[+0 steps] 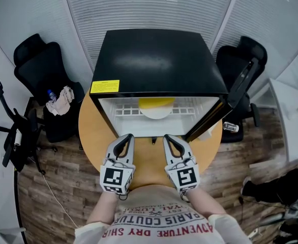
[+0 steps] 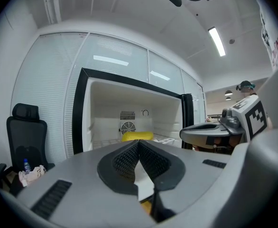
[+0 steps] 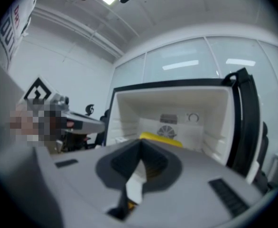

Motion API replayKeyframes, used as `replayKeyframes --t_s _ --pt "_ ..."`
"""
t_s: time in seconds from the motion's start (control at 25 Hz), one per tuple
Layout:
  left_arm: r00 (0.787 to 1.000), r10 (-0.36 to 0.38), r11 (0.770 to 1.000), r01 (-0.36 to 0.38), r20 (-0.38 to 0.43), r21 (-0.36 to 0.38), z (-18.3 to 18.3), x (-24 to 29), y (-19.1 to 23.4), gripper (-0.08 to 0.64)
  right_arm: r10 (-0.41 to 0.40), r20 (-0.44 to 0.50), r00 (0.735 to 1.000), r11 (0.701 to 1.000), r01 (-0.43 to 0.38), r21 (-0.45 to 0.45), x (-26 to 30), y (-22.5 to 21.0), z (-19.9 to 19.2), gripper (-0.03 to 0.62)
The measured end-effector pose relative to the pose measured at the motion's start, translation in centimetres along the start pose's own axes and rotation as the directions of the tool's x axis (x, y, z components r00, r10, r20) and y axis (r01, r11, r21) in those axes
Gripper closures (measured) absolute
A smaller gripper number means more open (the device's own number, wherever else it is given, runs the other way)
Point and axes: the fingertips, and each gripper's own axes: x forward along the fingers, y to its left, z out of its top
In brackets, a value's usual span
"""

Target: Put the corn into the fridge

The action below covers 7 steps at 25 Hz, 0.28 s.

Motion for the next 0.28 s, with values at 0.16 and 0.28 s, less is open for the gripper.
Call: replayKeyframes --t_s 0.16,0.28 --pt "1.0 0.003 1.0 -0.003 0.009 -0.001 0.34 0.06 0.12 0.532 -0.012 0.0 1.0 1.0 0.012 -0.014 0.0 -0.23 0.07 0.565" --pt "1.0 0.0 1.0 0.0 0.014 -0.006 0.51 -0.06 0.15 0.532 -0.028 0.009 1.0 0.999 0.029 -0.025 -0.07 -0.62 0.46 0.565"
